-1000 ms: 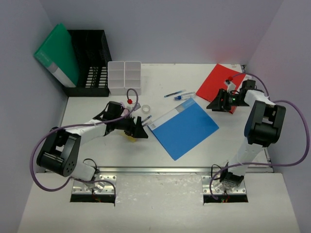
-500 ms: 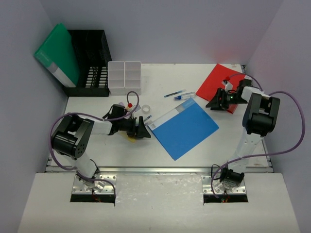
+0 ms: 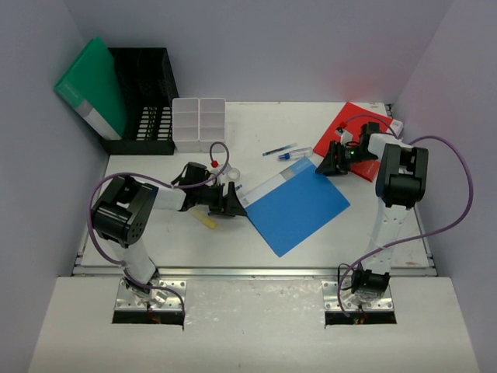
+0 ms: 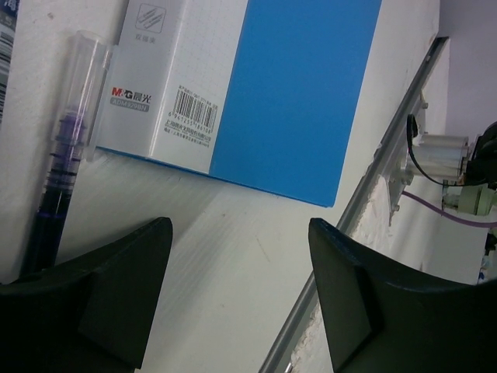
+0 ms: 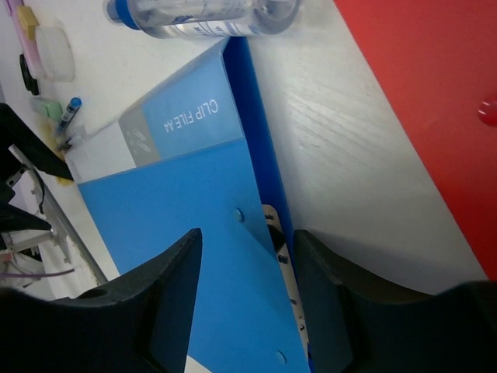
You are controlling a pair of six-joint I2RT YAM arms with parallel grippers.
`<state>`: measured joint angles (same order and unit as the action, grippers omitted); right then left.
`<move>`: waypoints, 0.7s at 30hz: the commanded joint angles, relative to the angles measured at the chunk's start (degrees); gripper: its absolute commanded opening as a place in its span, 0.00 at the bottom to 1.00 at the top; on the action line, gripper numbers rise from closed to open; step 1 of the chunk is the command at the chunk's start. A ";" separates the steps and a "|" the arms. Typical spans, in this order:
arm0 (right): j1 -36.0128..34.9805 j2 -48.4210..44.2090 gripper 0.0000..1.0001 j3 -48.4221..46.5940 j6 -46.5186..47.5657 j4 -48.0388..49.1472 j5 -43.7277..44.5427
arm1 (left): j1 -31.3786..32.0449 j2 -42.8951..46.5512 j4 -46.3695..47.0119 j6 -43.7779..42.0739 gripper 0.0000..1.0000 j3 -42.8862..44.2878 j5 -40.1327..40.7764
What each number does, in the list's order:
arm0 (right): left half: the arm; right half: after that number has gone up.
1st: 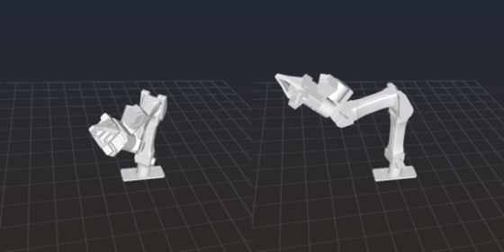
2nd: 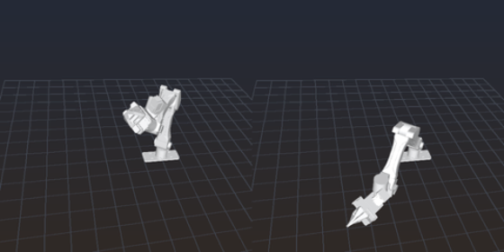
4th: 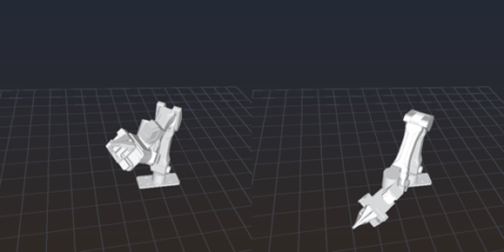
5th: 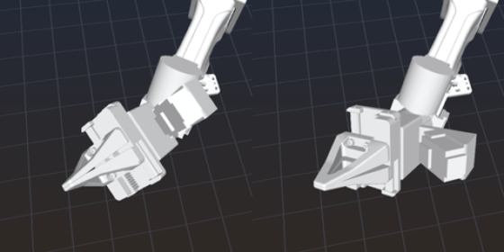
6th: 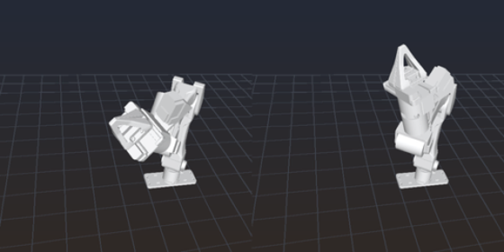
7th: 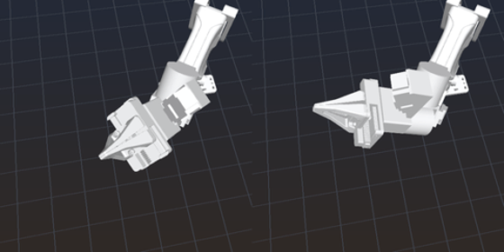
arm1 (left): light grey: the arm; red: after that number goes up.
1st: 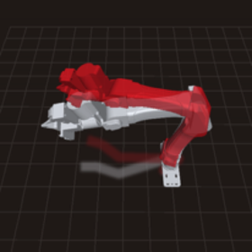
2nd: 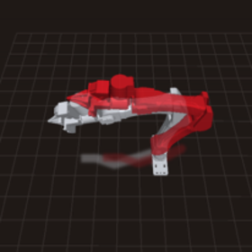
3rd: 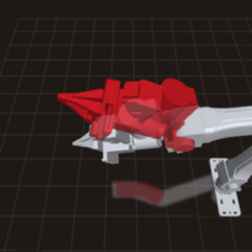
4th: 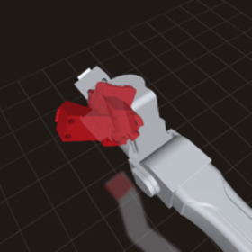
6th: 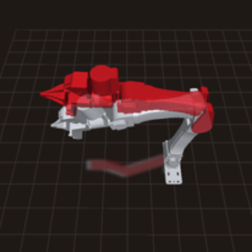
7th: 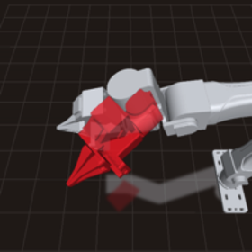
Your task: Organize the desk
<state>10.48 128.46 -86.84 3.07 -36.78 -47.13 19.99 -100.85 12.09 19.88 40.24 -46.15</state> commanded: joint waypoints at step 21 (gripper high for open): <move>-0.29 -2.41 0.00 -7.00 17.45 -23.85 -22.43 | 3.69 -3.18 0.00 -1.63 0.71 2.61 4.43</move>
<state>12.60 129.88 -91.37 16.27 -49.91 -59.24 21.71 -103.69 12.63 21.32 43.18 -46.52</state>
